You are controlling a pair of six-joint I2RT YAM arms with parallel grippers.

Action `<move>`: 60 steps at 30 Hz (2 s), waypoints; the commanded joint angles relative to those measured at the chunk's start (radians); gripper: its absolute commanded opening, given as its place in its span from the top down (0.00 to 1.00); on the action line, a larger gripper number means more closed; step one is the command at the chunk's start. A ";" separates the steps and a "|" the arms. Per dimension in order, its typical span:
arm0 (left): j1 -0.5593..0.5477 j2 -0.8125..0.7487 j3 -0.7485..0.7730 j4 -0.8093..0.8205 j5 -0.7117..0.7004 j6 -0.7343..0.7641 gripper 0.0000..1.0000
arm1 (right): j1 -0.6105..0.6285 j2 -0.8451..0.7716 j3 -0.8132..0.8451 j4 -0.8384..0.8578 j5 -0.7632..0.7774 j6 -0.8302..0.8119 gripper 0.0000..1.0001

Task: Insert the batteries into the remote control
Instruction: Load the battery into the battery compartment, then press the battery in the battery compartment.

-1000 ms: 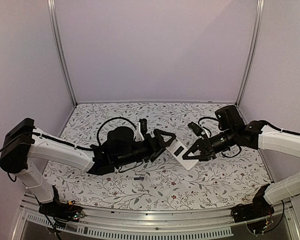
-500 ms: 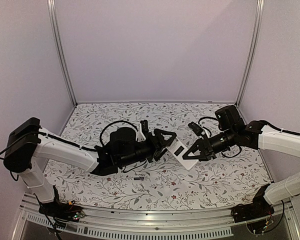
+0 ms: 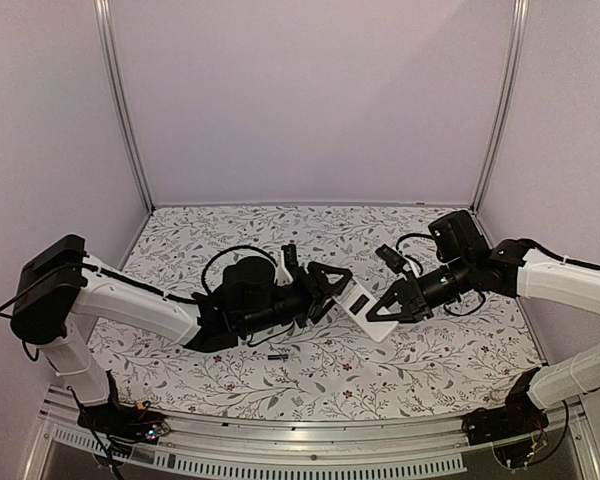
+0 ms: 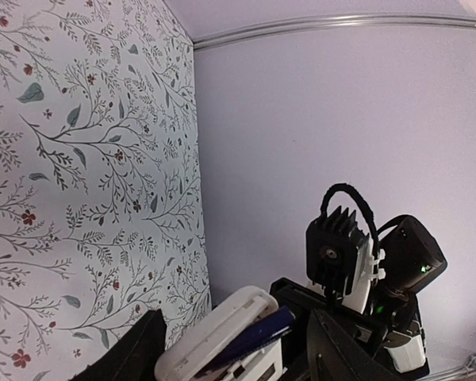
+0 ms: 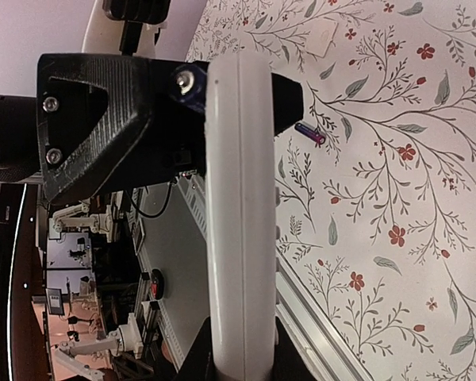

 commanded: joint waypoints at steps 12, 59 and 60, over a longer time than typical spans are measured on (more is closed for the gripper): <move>0.017 0.022 0.023 0.001 0.023 -0.001 0.50 | 0.013 -0.012 0.046 -0.065 0.025 -0.059 1.00; 0.049 -0.197 0.374 -1.021 0.361 1.065 0.40 | 0.012 -0.056 0.072 -0.213 -0.181 -0.199 1.00; 0.044 -0.187 0.379 -1.029 0.360 1.069 0.41 | 0.012 -0.054 0.074 -0.217 -0.182 -0.202 1.00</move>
